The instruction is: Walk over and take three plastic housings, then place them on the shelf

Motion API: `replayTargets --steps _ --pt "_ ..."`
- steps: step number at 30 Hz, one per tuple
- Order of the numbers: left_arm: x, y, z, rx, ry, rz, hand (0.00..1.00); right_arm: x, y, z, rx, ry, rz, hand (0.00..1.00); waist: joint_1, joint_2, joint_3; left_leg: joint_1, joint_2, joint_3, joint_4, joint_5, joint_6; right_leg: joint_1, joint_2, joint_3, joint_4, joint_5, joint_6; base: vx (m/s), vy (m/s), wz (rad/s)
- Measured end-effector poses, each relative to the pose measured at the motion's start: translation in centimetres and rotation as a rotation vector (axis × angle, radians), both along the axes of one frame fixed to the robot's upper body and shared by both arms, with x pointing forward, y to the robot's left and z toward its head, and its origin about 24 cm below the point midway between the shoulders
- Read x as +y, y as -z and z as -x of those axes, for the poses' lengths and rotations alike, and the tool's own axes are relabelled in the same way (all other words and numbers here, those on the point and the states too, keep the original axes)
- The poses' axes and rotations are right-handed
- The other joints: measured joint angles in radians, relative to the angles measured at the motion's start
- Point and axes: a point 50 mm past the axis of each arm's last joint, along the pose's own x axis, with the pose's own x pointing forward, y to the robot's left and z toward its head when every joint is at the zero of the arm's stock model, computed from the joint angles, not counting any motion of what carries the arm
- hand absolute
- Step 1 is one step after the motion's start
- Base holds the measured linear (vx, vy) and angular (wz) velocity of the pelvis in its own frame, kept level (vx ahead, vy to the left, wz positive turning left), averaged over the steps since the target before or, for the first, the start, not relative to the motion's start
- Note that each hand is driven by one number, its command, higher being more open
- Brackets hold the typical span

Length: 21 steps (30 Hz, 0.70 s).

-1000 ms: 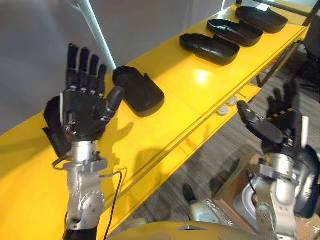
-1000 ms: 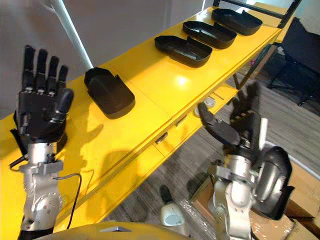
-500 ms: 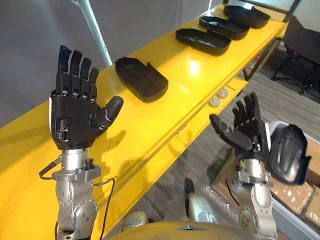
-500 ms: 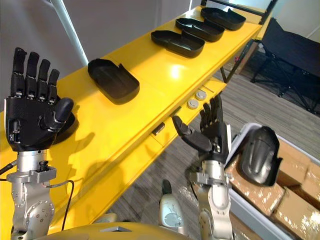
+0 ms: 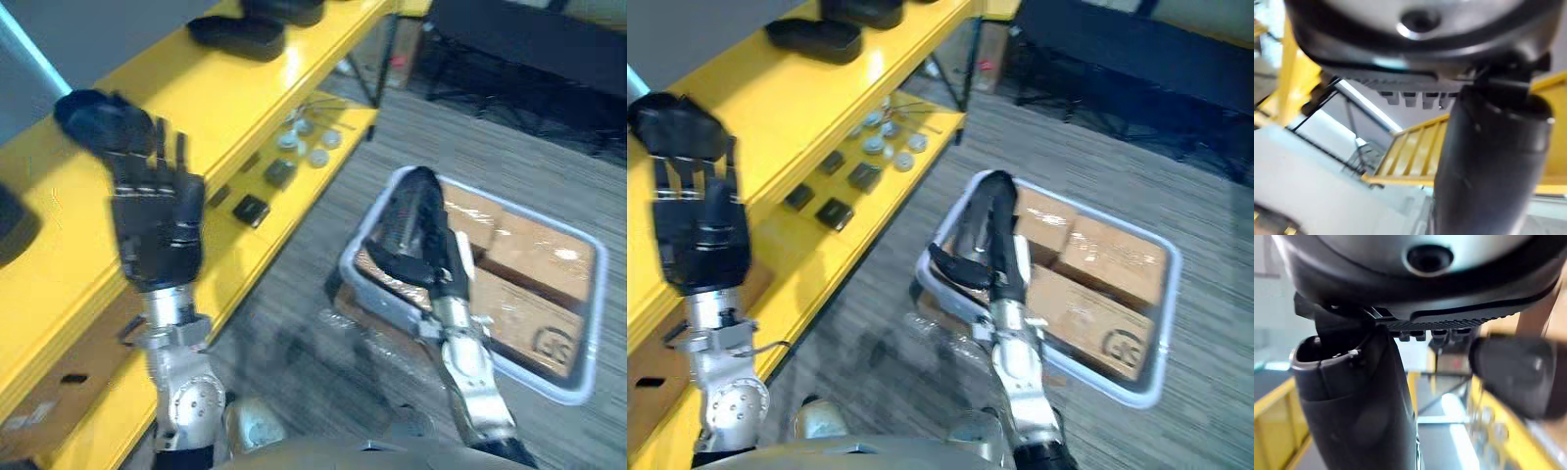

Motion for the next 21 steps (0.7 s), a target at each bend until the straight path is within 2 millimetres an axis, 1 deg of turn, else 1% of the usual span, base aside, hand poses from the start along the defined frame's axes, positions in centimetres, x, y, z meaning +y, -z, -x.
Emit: replayTargets --steps 1,2,3,4,5,6,7,8,9,10,11,12,13,14,15,16,17,18,19,20,21 --pt "0.0 -0.1 0.1 0.002 0.006 -0.005 1.0 -0.6 -0.3 0.5 -0.01 0.027 -0.022 1.0 -0.005 0.004 -0.009 0.004 -0.018 0.009 -0.01 -0.011 -0.001 -0.019 0.004 0.014 -0.001 -0.002 -0.011 -0.03 -0.191 -0.9" --pt "0.0 -0.2 0.2 0.003 0.014 -0.013 1.0 -1.7 -0.9 1.3 -0.035 0.07 -0.055 1.0 -0.011 0.011 -0.015 0.007 -0.053 0.011 -0.013 -0.038 0.01 -0.05 0.011 0.045 0.0 0.005 -0.024 -0.04 -0.201 -0.75" --pt "-0.1 -0.4 0.4 -0.003 0.016 -0.025 1.0 -2.1 -1.2 1.6 -0.048 0.082 -0.07 1.0 -0.011 0.011 -0.015 0.01 -0.097 -0.012 0.0 -0.089 0.01 -0.071 0.021 0.08 -0.003 0.016 -0.032 -0.04 -0.112 -0.69" --pt "-0.2 -0.5 0.4 -0.007 0.014 -0.046 1.0 -2.2 -1.3 1.6 -0.05 0.082 -0.069 1.0 -0.01 0.011 -0.015 0.007 -0.118 -0.027 0.013 -0.124 0.013 -0.075 0.02 0.097 -0.007 0.021 -0.034 -0.05 -0.052 -0.6" --pt "-0.3 -0.2 0.6 -0.001 0.031 -0.071 1.0 -2.0 -1.1 1.6 -0.042 0.077 -0.072 1.0 -0.002 0.011 -0.015 -0.002 -0.155 -0.054 0.031 -0.19 0.023 -0.079 0.024 0.109 -0.018 0.034 -0.038 -0.06 0.046 -0.52" --pt "-0.4 -0.1 0.7 -0.003 0.054 -0.091 1.0 -1.6 -1.2 1.4 -0.045 0.063 -0.079 1.0 0.012 0.009 -0.02 -0.001 -0.185 -0.053 0.012 -0.224 0.054 -0.106 0.025 0.128 -0.013 0.045 -0.032 -0.07 0.044 -0.51" --pt "-0.3 0.1 0.9 0.003 0.063 -0.1 1.0 -1.3 -1.2 1.2 -0.048 0.06 -0.083 1.0 0.02 0.014 -0.029 0.005 -0.189 -0.049 -0.006 -0.229 0.053 -0.128 0.028 0.138 -0.005 0.049 -0.027 -0.08 0.039 -0.57" --pt "-0.3 0.4 1.0 0.011 0.082 -0.105 1.0 -0.9 -1.5 0.5 -0.064 0.061 -0.085 1.0 0.03 0.013 -0.031 0.007 -0.202 -0.043 -0.036 -0.24 0.028 -0.166 0.029 0.157 0.005 0.063 -0.017 -0.11 0.081 -0.52" --pt "-0.4 0.6 0.9 0.018 0.1 -0.118 1.0 -0.4 -1.5 -0.6 -0.068 0.057 -0.098 1.0 0.04 -0.009 -0.017 -0.004 -0.221 -0.027 -0.032 -0.235 0.01 -0.187 0.013 0.166 -0.001 0.089 -0.011 -0.13 0.1 -0.48" --pt "-0.5 0.7 0.7 0.024 0.111 -0.127 1.0 -0.4 -1.3 -1.2 -0.06 0.058 -0.101 1.0 0.047 -0.019 -0.01 -0.01 -0.226 -0.023 -0.026 -0.235 0.009 -0.193 0.007 0.167 -0.011 0.107 -0.01 -0.17 0.134 -0.34" --pt "-0.6 0.9 0.3 0.033 0.134 -0.152 1.0 -0.5 -0.8 -2.7 -0.036 0.078 -0.107 1.0 0.049 -0.037 0.002 -0.033 -0.231 -0.019 -0.007 -0.237 0.012 -0.193 0.0 0.153 -0.053 0.155 -0.012 -0.2 0.12 -0.18" --pt "-0.7 0.9 -0.1 0.029 0.153 -0.174 1.0 -0.8 -0.6 -3.8 -0.025 0.104 -0.111 1.0 0.051 -0.05 0.011 -0.063 -0.234 -0.023 0.01 -0.239 0.016 -0.194 -0.003 0.132 -0.097 0.199 -0.016 -0.26 0.122 -0.07" --pt "-0.8 0.5 -0.5 0.008 0.171 -0.2 1.0 -1.2 -0.6 -5.2 -0.025 0.143 -0.119 1.0 0.056 -0.069 0.031 -0.106 -0.24 -0.028 0.027 -0.245 0.027 -0.196 -0.009 0.094 -0.157 0.25 -0.018 -0.23 0.077 0.03" --pt "-1.0 0.2 -0.8 -0.008 0.181 -0.211 1.0 -1.3 -0.9 -6.0 -0.033 0.163 -0.126 1.0 0.061 -0.079 0.046 -0.123 -0.244 -0.028 0.032 -0.243 0.028 -0.197 -0.013 0.076 -0.183 0.27 -0.021 -0.23 0.027 0.03" --pt "-1.2 -0.5 -1.3 -0.044 0.193 -0.229 1.0 -1.7 -1.8 -7.5 -0.061 0.208 -0.136 1.0 0.072 -0.094 0.082 -0.158 -0.249 -0.031 0.047 -0.243 0.027 -0.201 -0.015 0.034 -0.219 0.286 -0.022 -0.21 -0.014 0.12" --pt "-1.6 -1.2 -1.9 -0.077 0.209 -0.233 1.0 -2.2 -3.2 -9.2 -0.099 0.251 -0.136 1.0 0.074 -0.092 0.11 -0.201 -0.255 -0.049 0.06 -0.237 0.026 -0.22 -0.015 0.024 -0.234 0.298 -0.027 -0.21 -0.023 0.24" --pt "-1.9 -1.5 -2.1 -0.093 0.218 -0.237 1.0 -2.6 -4.1 -10.2 -0.118 0.276 -0.128 1.0 0.073 -0.086 0.125 -0.22 -0.256 -0.061 0.063 -0.229 0.024 -0.231 -0.015 0.014 -0.233 0.302 -0.028 -0.17 -0.03 0.36" --pt "-2.6 -2.1 -2.6 -0.118 0.235 -0.257 1.0 -3.5 -6.0 -11.9 -0.144 0.321 -0.093 1.0 0.076 -0.074 0.154 -0.246 -0.257 -0.079 0.063 -0.212 0.02 -0.248 -0.013 0.002 -0.234 0.314 -0.031 -0.12 -0.03 0.29" --pt "-3.1 -2.2 -2.8 -0.128 0.248 -0.265 1.0 -4.0 -7.0 -12.8 -0.154 0.341 -0.066 1.0 0.079 -0.069 0.164 -0.26 -0.257 -0.088 0.063 -0.2 0.015 -0.258 -0.01 -0.004 -0.235 0.319 -0.034 -0.09 -0.052 0.27" --pt "-4.0 -2.3 -3.0 -0.134 0.279 -0.281 1.0 -5.0 -8.9 -14.1 -0.173 0.386 -0.032 1.0 0.091 -0.054 0.176 -0.289 -0.256 -0.109 0.062 -0.187 0.015 -0.269 -0.003 -0.017 -0.25 0.331 -0.039 -0.05 -0.061 0.21" --pt "-5.0 -1.9 -3.2 -0.123 0.321 -0.3 1.0 -6.0 -10.6 -14.7 -0.206 0.429 -0.006 1.0 0.101 -0.044 0.187 -0.303 -0.254 -0.12 0.061 -0.179 0.015 -0.271 0.002 -0.025 -0.268 0.345 -0.042 -0.02 -0.056 0.18"
